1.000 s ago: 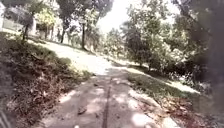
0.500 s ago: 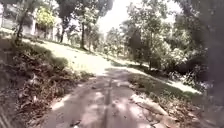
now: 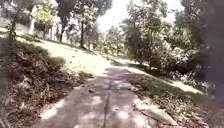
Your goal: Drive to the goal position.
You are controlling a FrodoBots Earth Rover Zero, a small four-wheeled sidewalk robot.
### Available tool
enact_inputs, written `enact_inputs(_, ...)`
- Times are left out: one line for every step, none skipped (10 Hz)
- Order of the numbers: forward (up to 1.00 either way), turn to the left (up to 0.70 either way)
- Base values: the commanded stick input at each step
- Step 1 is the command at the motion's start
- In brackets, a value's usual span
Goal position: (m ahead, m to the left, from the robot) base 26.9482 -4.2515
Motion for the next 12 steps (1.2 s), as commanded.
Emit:
enact_inputs(0.45,0.00)
enact_inputs(0.45,0.00)
enact_inputs(0.45,0.00)
enact_inputs(0.45,0.00)
enact_inputs(0.45,0.00)
enact_inputs(0.45,0.00)
enact_inputs(0.45,0.00)
enact_inputs(0.45,0.00)
enact_inputs(0.45,0.00)
enact_inputs(0.45,0.00)
enact_inputs(0.45,0.00)
enact_inputs(0.45,0.00)
